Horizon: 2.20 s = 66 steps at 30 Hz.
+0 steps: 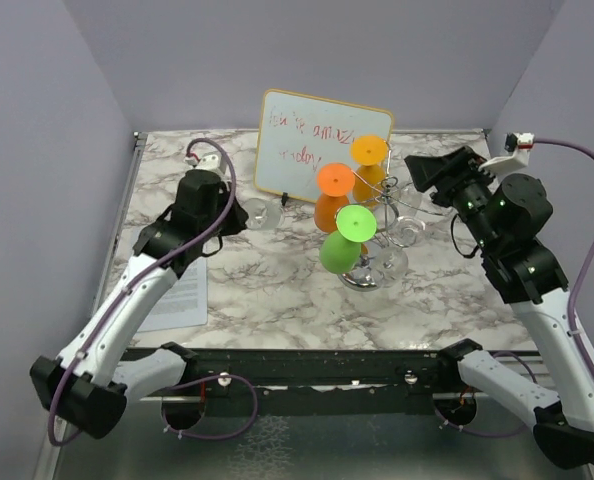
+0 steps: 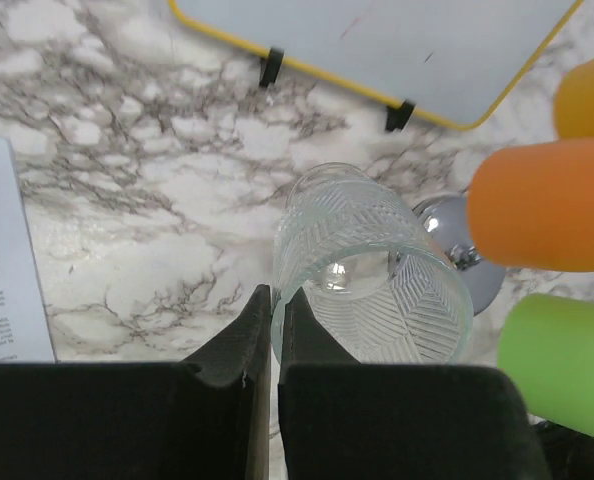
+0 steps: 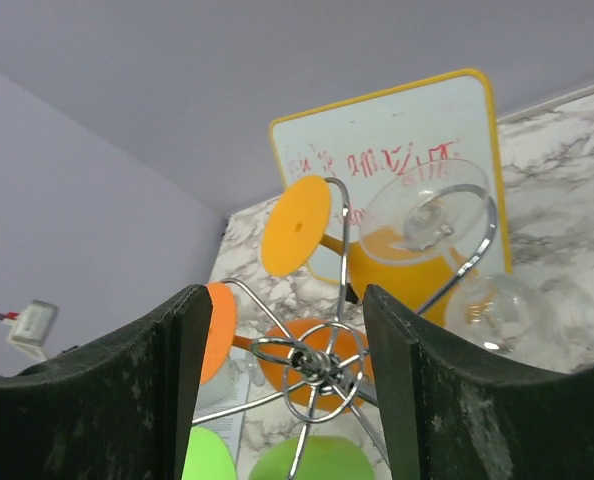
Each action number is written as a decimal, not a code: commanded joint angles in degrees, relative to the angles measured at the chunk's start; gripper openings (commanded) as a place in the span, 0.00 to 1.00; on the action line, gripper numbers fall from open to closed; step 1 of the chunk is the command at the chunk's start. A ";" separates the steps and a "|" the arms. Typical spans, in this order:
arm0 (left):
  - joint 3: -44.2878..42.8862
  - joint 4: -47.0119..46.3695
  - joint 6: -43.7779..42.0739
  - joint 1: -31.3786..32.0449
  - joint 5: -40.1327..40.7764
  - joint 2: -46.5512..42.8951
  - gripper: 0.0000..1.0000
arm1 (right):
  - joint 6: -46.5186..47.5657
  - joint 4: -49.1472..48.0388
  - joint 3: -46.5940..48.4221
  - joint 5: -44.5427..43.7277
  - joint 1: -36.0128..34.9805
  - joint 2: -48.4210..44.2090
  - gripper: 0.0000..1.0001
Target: Place the wine glass upside down on the wine glass rack
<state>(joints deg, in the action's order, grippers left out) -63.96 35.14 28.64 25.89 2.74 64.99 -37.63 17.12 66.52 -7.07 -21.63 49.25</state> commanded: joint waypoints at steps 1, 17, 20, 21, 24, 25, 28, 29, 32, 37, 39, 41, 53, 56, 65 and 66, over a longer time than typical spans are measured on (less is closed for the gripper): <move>-3.24 -7.63 0.96 0.04 6.51 -9.03 0.00 | -1.04 -1.88 5.67 9.69 0.36 3.67 0.67; -3.23 -42.54 9.36 0.04 5.07 -14.16 0.00 | -14.09 -16.64 12.25 32.01 0.35 17.59 0.81; -4.47 -47.71 10.19 0.05 3.92 -11.64 0.00 | -18.16 -21.32 12.99 32.93 0.28 20.03 0.83; -4.65 -49.74 10.58 0.09 3.23 -10.83 0.00 | -19.96 -23.13 13.09 33.03 0.17 20.70 0.84; -5.12 -54.66 12.21 0.04 2.24 -8.05 0.00 | -24.89 -27.63 14.34 32.90 -1.88 23.78 0.95; -5.46 -56.08 12.22 0.09 1.83 -7.13 0.00 | -25.84 -28.46 15.27 32.25 -3.10 24.91 0.99; -6.20 -60.01 12.75 0.12 1.79 -4.85 0.00 | -26.78 -28.57 18.96 28.25 -7.42 27.79 1.00; -6.40 -61.08 12.94 0.13 1.82 -4.33 0.00 | -27.21 -28.26 20.02 26.14 -8.91 28.58 1.00; -6.32 -63.98 12.89 0.13 2.04 -3.48 0.00 | -29.42 -28.50 22.01 19.40 -13.30 30.71 1.00; -3.63 -68.54 12.00 0.12 1.97 -3.51 0.00 | -34.70 -26.83 23.45 0.71 -21.85 33.45 1.00; -2.01 -69.87 11.83 0.10 2.40 -4.28 0.00 | -35.82 -25.66 25.26 -5.63 -25.07 34.92 1.00; -1.26 -70.55 10.92 0.05 2.02 -4.83 0.00 | -37.66 -25.39 26.89 -7.36 -26.46 36.74 1.00; 2.99 -73.43 9.84 0.10 1.23 -6.41 0.00 | -43.48 -29.96 30.74 -6.38 -28.90 41.20 0.99; 3.55 -73.89 9.94 0.13 1.14 -6.59 0.00 | -43.82 -28.88 32.81 -5.75 -28.99 42.71 0.97; 4.96 -74.16 9.69 0.07 0.95 -7.37 0.00 | -44.04 -25.57 37.23 -2.88 -28.99 45.98 0.93; 5.13 -74.16 9.68 0.08 0.99 -7.48 0.00 | -43.96 -25.44 37.38 -2.86 -28.95 46.08 0.92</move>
<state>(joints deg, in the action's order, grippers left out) -59.13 -33.87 38.35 25.76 4.75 59.33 -81.21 -9.98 101.56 -10.87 -50.26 94.17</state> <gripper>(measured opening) 0.020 0.930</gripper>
